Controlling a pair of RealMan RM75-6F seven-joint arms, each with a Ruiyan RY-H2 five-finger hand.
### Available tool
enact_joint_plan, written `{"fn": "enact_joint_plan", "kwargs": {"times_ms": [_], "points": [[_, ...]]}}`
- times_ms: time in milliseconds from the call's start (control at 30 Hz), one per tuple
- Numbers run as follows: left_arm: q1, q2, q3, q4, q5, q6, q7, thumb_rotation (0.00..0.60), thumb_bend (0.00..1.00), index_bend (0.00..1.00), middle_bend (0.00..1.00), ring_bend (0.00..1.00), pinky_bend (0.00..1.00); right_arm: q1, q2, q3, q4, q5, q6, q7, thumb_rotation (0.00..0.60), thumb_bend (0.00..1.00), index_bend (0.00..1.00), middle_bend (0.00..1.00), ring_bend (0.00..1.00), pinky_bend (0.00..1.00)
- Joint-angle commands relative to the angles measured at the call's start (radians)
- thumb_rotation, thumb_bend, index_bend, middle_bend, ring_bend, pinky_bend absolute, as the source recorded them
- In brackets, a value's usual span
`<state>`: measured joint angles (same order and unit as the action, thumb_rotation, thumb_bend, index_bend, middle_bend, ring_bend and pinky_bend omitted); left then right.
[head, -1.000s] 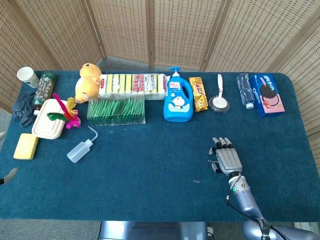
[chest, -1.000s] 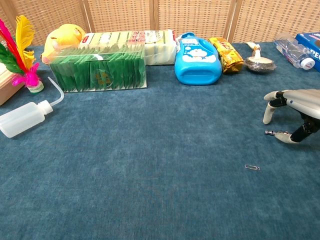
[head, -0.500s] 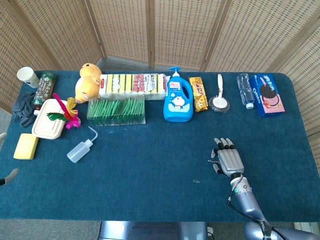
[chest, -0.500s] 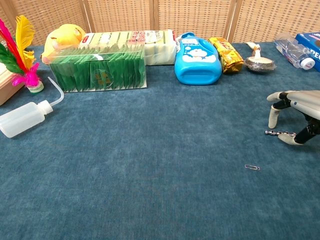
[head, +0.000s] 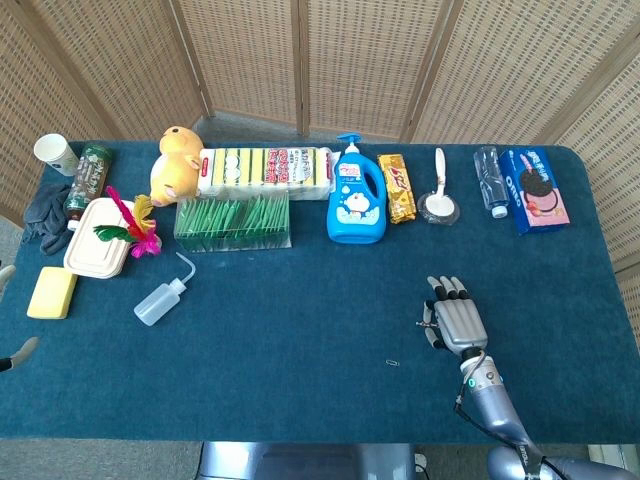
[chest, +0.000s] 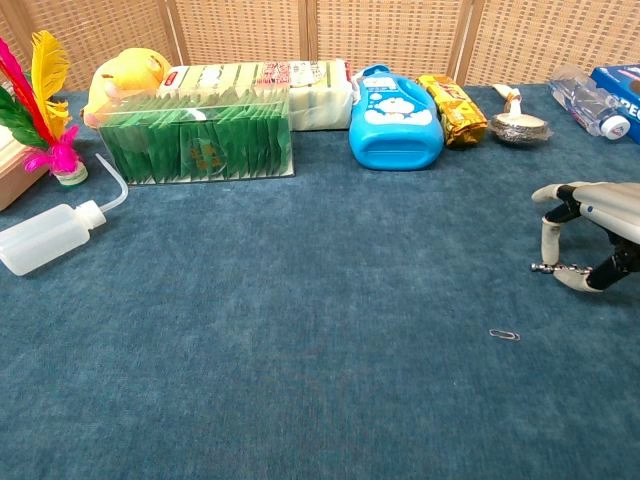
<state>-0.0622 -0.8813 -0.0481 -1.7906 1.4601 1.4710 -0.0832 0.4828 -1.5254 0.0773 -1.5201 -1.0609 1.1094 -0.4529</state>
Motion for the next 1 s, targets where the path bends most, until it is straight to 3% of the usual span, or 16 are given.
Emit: {"fn": "enact_joint_plan", "kwargs": {"times_ms": [33,433,767,1000], "points": [[0.0,0.0,0.0,-0.001,-0.001,0.0,0.0,0.6,0.41,0.0,0.0,0.0,0.0,-0.003,-0.005,-0.002,0.009,-0.009,0.005,0.001,0.6,0.39,0.45,0.0,0.0,0.0],[-0.002,0.001,0.002,-0.004,0.001,-0.004,0.001,0.6,0.41,0.0,0.0,0.0,0.0,-0.012,-0.031,-0.006,0.043,-0.033,0.024,-0.015,0.6,0.39,0.44,0.0,0.0,0.0],[-0.001,0.004,0.003,-0.003,0.001,-0.004,-0.009,0.6,0.41,0.0,0.0,0.0,0.0,-0.017,-0.041,-0.007,0.047,-0.049,0.034,-0.028,0.6,0.4,0.52,0.0,0.0,0.0],[-0.001,0.007,0.004,-0.001,0.002,-0.005,-0.016,0.6,0.41,0.0,0.0,0.0,0.0,-0.024,-0.054,-0.011,0.057,-0.07,0.049,-0.035,0.6,0.4,0.5,0.0,0.0,0.0]]}}
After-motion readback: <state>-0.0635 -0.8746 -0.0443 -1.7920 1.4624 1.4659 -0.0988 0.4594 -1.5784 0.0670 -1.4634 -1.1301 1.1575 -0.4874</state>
